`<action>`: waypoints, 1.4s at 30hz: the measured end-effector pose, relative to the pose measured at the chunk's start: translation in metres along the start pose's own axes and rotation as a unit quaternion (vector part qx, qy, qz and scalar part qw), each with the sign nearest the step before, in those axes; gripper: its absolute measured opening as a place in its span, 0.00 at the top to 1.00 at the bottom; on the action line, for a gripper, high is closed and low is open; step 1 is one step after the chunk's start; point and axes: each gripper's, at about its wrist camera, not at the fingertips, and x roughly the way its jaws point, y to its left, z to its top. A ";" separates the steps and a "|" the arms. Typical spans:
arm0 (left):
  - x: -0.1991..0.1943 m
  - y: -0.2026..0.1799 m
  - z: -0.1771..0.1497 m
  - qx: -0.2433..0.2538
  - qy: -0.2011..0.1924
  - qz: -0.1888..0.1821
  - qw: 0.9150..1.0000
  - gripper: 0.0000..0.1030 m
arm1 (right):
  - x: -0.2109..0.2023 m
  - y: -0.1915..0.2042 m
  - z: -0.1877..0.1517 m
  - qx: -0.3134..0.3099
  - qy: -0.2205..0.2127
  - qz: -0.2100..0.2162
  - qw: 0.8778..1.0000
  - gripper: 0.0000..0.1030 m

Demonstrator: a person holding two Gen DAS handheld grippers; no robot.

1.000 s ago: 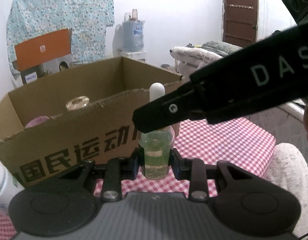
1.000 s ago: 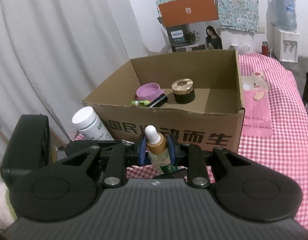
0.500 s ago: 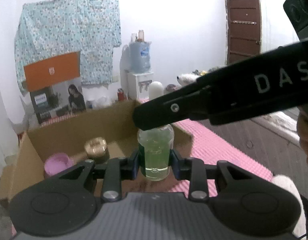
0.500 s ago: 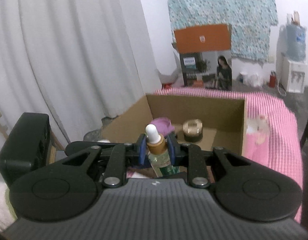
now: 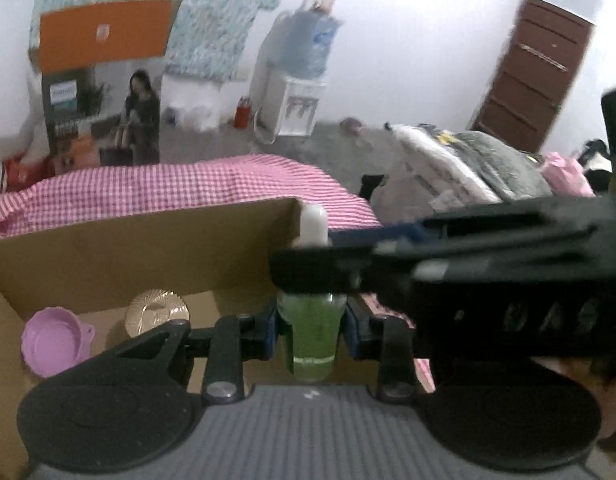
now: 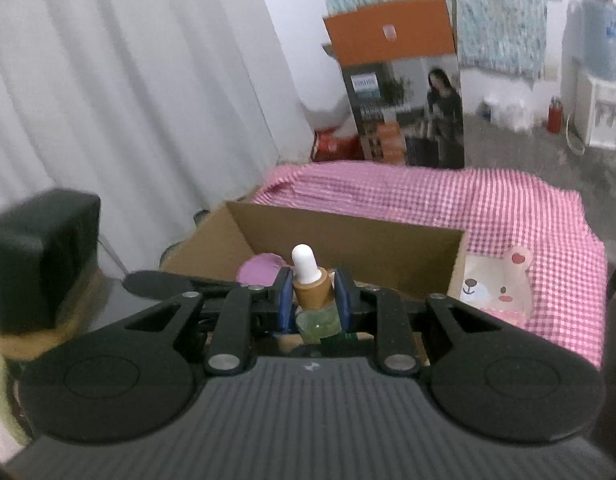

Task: Organize rigid objects
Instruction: 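Lift the dropper bottle with the right tool and carry it into the box, then lower the bottle into the box and open the right tool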

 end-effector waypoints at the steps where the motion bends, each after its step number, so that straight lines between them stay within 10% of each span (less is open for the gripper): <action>1: 0.009 0.004 0.005 -0.006 0.007 0.004 1.000 0.68 | 0.009 -0.007 0.002 0.004 0.006 0.000 1.000 0.80; 9: 0.048 0.022 0.017 -0.037 0.042 0.023 0.998 0.67 | 0.062 -0.041 0.008 0.012 0.030 -0.002 0.999 0.80; 14: 0.057 0.026 0.017 -0.043 0.055 0.024 0.997 0.46 | 0.085 -0.054 0.010 0.007 0.043 -0.005 0.999 0.80; 25: 0.065 0.026 0.022 -0.050 0.078 0.033 0.995 0.32 | 0.113 -0.060 0.013 -0.008 0.077 -0.021 0.997 0.73; 42: -0.052 -0.018 -0.017 0.025 -0.031 0.039 0.998 0.15 | -0.032 -0.024 -0.020 0.068 -0.074 -0.004 0.995 0.24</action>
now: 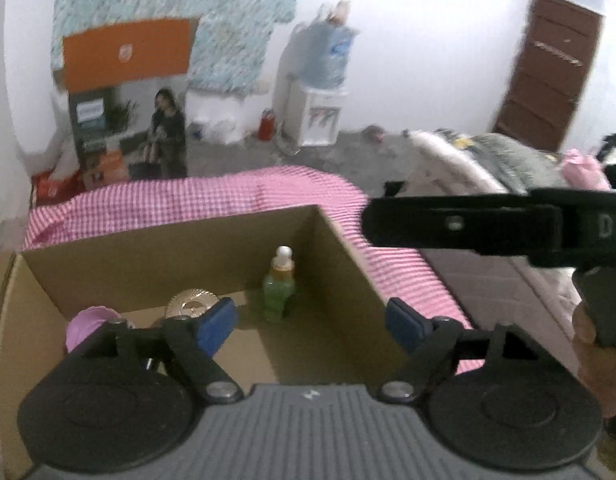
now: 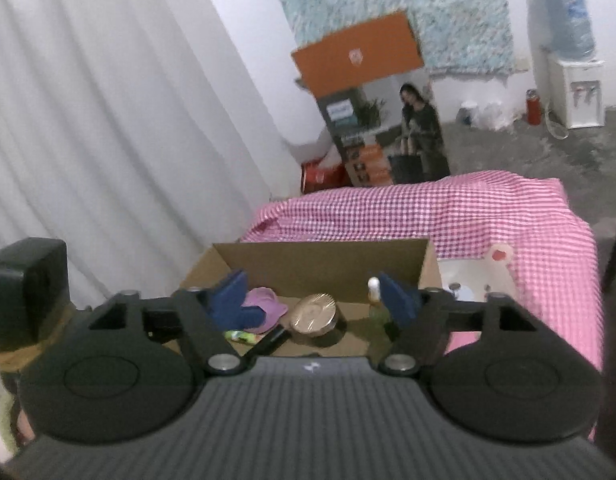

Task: Organize rigid objects
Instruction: 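Lower the bottle into the box and open the right tool, then withdraw the right tool from the box toward the white charger block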

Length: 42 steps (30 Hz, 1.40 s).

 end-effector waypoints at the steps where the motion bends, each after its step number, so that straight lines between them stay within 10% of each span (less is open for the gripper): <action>1: -0.012 -0.003 -0.006 0.007 -0.008 -0.008 1.000 0.13 | -0.016 0.005 -0.007 -0.001 -0.010 -0.001 1.000 0.23; 9: -0.086 -0.007 -0.094 0.078 -0.032 -0.043 0.996 0.05 | -0.081 0.037 -0.078 0.012 -0.035 0.010 0.999 0.17; 17: -0.073 0.020 -0.166 0.070 0.012 -0.015 0.997 0.05 | -0.023 0.073 -0.151 0.028 0.040 0.037 0.998 0.18; 24: -0.041 0.037 -0.194 0.049 0.037 0.007 0.998 0.05 | 0.044 0.082 -0.173 0.037 0.106 0.060 0.992 0.48; 42: -0.027 0.030 -0.201 0.084 0.033 0.060 0.994 0.05 | 0.109 0.076 -0.183 0.054 0.168 0.063 0.982 0.48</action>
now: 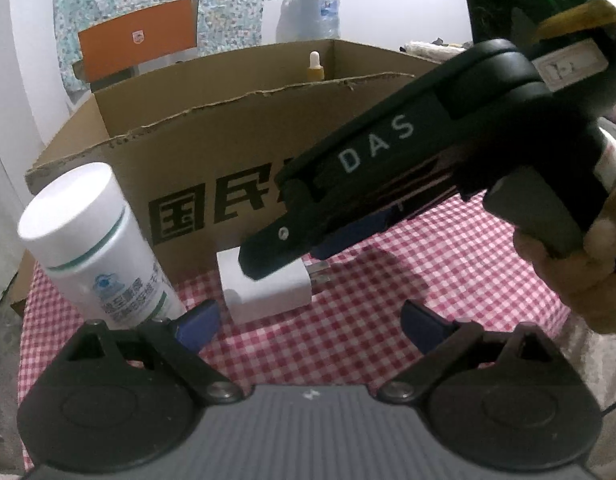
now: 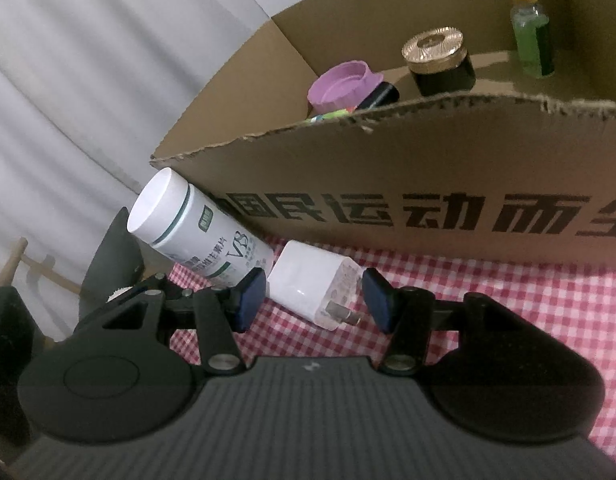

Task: Organize rigid objects
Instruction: 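Withdraw the right tool from the box toward the white charger block, then close the right tool on the white charger block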

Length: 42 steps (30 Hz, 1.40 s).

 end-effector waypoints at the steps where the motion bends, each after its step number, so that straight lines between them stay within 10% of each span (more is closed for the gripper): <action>1: 0.003 -0.002 0.001 0.000 0.002 -0.002 1.000 0.05 | 0.002 -0.001 0.000 0.003 0.002 0.001 1.000 0.48; 42: 0.010 -0.059 0.013 0.040 0.013 -0.101 0.994 0.05 | -0.053 -0.044 -0.031 0.029 -0.027 -0.021 0.999 0.45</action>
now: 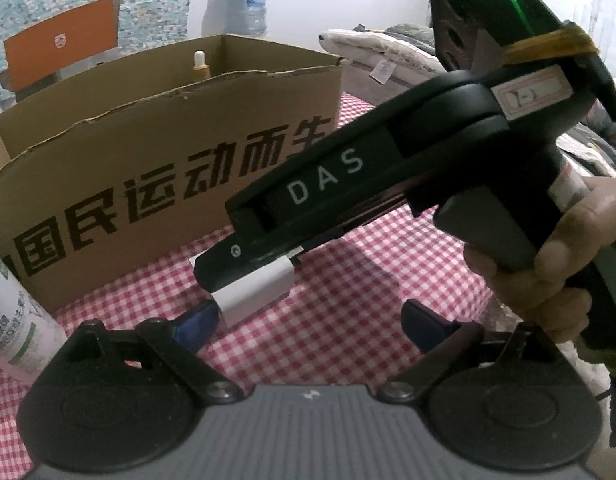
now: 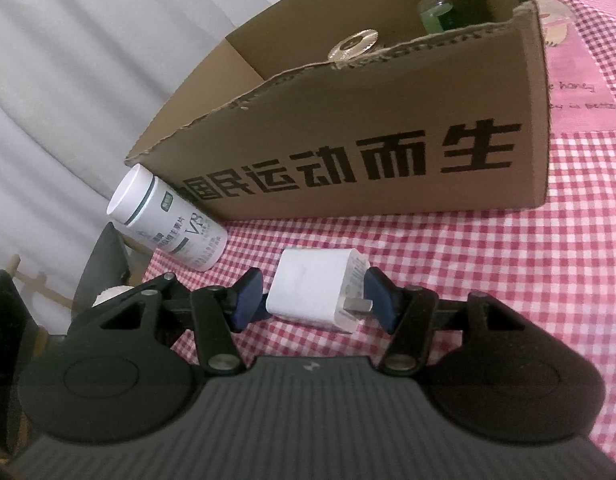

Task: Organize rigid objects
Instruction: 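Close the right tool on the white charger block, then lift the charger block with the right tool and carry it into the box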

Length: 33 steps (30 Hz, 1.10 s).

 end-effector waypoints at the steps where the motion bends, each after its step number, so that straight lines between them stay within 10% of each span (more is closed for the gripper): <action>1: 0.000 -0.001 0.000 0.002 0.000 -0.001 1.000 0.05 | -0.001 0.000 0.000 0.001 0.000 -0.001 1.000 0.45; 12: 0.003 0.003 0.002 0.002 -0.007 0.023 1.000 0.09 | -0.005 0.000 -0.002 0.007 -0.003 0.002 1.000 0.45; 33: 0.014 0.019 0.005 -0.022 -0.017 0.062 0.998 0.46 | -0.006 0.006 -0.008 -0.004 -0.018 -0.021 1.000 0.56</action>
